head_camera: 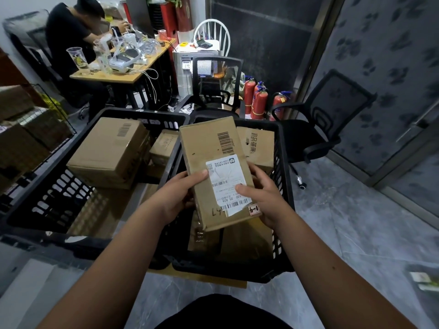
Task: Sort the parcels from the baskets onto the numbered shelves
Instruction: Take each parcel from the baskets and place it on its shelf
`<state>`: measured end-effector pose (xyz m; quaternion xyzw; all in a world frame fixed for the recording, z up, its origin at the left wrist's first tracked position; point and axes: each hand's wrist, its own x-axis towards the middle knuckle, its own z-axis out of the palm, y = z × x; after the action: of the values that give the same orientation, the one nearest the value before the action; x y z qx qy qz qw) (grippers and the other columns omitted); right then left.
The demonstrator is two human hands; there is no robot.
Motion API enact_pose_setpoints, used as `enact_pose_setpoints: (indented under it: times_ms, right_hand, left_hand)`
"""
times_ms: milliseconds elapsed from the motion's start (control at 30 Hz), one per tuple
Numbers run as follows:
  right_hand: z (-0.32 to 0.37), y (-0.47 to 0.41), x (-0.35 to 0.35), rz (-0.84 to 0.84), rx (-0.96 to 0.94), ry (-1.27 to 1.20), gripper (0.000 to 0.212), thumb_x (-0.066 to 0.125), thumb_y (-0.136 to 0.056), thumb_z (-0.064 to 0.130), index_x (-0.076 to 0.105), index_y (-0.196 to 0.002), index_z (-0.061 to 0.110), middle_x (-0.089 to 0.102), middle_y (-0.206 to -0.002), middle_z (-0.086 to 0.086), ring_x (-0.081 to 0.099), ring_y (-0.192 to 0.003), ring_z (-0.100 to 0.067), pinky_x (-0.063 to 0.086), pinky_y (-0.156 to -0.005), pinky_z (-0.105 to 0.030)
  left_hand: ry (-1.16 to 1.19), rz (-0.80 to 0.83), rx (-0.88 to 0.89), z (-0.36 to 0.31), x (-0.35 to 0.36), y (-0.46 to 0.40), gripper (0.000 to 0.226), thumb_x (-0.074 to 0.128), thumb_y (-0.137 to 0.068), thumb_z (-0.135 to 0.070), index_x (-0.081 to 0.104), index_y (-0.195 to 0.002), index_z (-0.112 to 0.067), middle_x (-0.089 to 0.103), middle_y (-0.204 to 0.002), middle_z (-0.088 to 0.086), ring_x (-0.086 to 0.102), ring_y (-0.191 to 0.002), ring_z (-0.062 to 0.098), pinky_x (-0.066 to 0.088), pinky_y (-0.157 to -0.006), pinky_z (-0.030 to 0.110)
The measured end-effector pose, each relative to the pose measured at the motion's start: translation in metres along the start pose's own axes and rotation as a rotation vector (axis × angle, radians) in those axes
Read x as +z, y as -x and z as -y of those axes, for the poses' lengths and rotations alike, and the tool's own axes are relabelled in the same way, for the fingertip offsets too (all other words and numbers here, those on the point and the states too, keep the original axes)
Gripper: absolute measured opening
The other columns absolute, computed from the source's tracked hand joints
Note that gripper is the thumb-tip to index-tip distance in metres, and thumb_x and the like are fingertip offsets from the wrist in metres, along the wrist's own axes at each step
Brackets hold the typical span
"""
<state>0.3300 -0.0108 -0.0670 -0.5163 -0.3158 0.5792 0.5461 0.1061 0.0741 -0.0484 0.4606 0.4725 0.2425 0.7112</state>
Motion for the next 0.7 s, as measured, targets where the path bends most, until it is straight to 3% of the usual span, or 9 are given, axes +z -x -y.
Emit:
enact_pose_setpoints:
  times_ms: [100, 167, 267, 367, 433, 500, 633, 700]
  right_hand:
    - [0.004, -0.003, 0.001, -0.063, -0.017, -0.007, 0.071, 0.078, -0.087, -0.002, 0.054, -0.145, 0.032, 0.072, -0.128, -0.004, 0.077, -0.104, -0.03, 0.064, -0.079, -0.046]
    - [0.011, -0.008, 0.005, -0.196, -0.046, 0.016, 0.071, 0.084, -0.085, 0.006, 0.055, -0.146, 0.029, 0.071, -0.13, 0.001, 0.076, -0.105, -0.023, 0.065, -0.077, -0.039]
    - [0.018, -0.012, 0.006, -0.385, -0.084, 0.004, 0.087, 0.091, -0.079, 0.027, 0.045, -0.152, 0.031, 0.061, -0.134, 0.007, 0.068, -0.112, -0.013, 0.062, -0.078, -0.03]
    - [0.014, -0.012, 0.008, -0.404, -0.041, 0.018, 0.125, 0.095, -0.054, 0.062, 0.03, -0.159, 0.041, 0.056, -0.148, 0.006, 0.06, -0.128, -0.018, 0.052, -0.106, -0.049]
    - [0.01, -0.011, 0.014, -0.36, 0.004, -0.038, 0.141, 0.094, -0.041, 0.074, 0.023, -0.16, 0.048, 0.051, -0.155, 0.005, 0.054, -0.136, -0.024, 0.043, -0.115, -0.057]
    - [0.008, -0.012, 0.019, -0.288, 0.034, -0.118, 0.134, 0.093, -0.051, 0.066, 0.02, -0.162, 0.046, 0.053, -0.152, 0.007, 0.054, -0.136, -0.024, 0.04, -0.117, -0.056]
    - [0.009, -0.018, 0.027, -0.191, 0.022, -0.247, 0.09, 0.087, -0.066, 0.048, 0.051, -0.147, 0.035, 0.071, -0.132, 0.007, 0.067, -0.121, -0.018, 0.048, -0.106, -0.043]
    - [0.007, -0.023, 0.027, -0.2, 0.004, -0.323, 0.081, 0.088, -0.07, 0.041, 0.056, -0.144, 0.029, 0.074, -0.129, 0.001, 0.07, -0.12, -0.02, 0.05, -0.107, -0.042]
  left_hand:
    - [0.051, 0.005, 0.01, -0.005, 0.001, -0.011, 0.076, 0.09, -0.072, -0.048, 0.065, -0.137, -0.017, 0.076, -0.125, 0.003, 0.072, -0.118, 0.026, 0.053, -0.092, 0.04]
    - [0.121, -0.046, 0.011, -0.007, 0.004, -0.018, 0.084, 0.095, -0.066, -0.047, 0.064, -0.137, -0.017, 0.076, -0.125, 0.004, 0.072, -0.118, 0.029, 0.056, -0.089, 0.042]
    - [0.296, -0.072, 0.048, -0.008, 0.016, -0.024, 0.07, 0.089, -0.076, -0.036, 0.063, -0.138, -0.015, 0.076, -0.124, 0.006, 0.072, -0.115, 0.028, 0.06, -0.086, 0.042]
    - [0.447, -0.033, 0.13, -0.01, 0.032, -0.027, 0.051, 0.076, -0.093, -0.028, 0.062, -0.14, -0.016, 0.073, -0.131, 0.009, 0.07, -0.121, 0.028, 0.058, -0.098, 0.047]
    - [0.529, -0.022, 0.162, -0.012, 0.042, -0.03, 0.056, 0.078, -0.091, -0.03, 0.061, -0.143, -0.017, 0.071, -0.134, 0.01, 0.065, -0.128, 0.031, 0.052, -0.108, 0.05]
    - [0.611, -0.024, 0.151, -0.013, 0.051, -0.031, 0.063, 0.083, -0.086, -0.03, 0.061, -0.143, -0.016, 0.071, -0.134, 0.011, 0.062, -0.13, 0.03, 0.049, -0.113, 0.047]
    - [0.641, 0.006, 0.125, -0.008, 0.069, -0.028, 0.057, 0.078, -0.089, -0.026, 0.062, -0.143, -0.014, 0.071, -0.134, 0.012, 0.064, -0.129, 0.029, 0.047, -0.115, 0.041]
    - [0.649, 0.015, 0.117, -0.006, 0.074, -0.027, 0.057, 0.079, -0.089, -0.024, 0.062, -0.142, -0.013, 0.07, -0.135, 0.014, 0.065, -0.128, 0.028, 0.05, -0.112, 0.04]
